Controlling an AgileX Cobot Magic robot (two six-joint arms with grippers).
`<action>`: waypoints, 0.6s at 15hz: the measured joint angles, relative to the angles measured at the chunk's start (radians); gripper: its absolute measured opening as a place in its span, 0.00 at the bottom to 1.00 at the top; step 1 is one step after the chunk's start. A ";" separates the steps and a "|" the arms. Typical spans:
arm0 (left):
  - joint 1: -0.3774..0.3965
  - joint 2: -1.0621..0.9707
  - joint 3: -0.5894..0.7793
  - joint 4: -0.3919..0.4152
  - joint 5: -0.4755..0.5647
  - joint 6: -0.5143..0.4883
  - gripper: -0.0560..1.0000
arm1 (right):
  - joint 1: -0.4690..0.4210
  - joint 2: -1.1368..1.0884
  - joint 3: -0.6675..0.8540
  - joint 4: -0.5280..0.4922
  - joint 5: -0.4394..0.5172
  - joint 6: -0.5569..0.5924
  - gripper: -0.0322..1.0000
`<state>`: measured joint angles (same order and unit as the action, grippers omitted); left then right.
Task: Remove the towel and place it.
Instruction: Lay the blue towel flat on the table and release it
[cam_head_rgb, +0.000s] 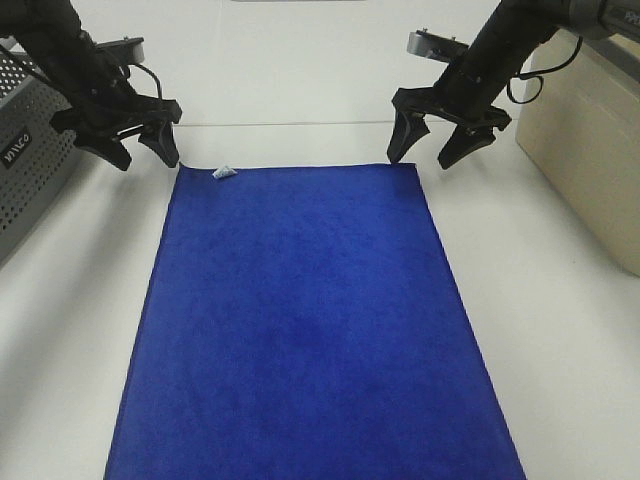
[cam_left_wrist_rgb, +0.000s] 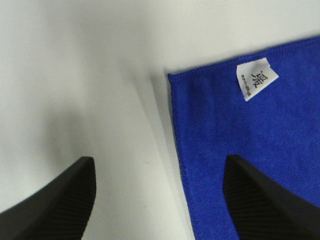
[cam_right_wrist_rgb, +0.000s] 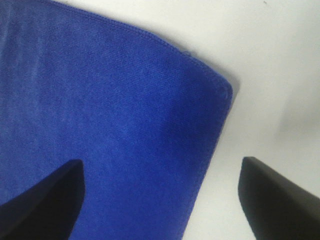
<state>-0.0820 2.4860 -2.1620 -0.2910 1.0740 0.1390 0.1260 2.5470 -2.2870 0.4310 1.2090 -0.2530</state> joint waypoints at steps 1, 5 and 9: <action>0.000 0.011 0.000 -0.008 0.007 0.010 0.69 | 0.000 0.009 -0.005 0.001 -0.001 0.000 0.81; 0.000 0.022 -0.001 -0.015 0.015 0.021 0.69 | 0.000 0.053 -0.017 0.012 -0.035 -0.001 0.79; 0.000 0.022 -0.002 -0.016 -0.004 0.041 0.69 | 0.000 0.067 -0.017 0.011 -0.114 -0.001 0.79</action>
<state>-0.0820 2.5080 -2.1640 -0.3070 1.0700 0.1800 0.1260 2.6140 -2.3040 0.4420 1.0950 -0.2540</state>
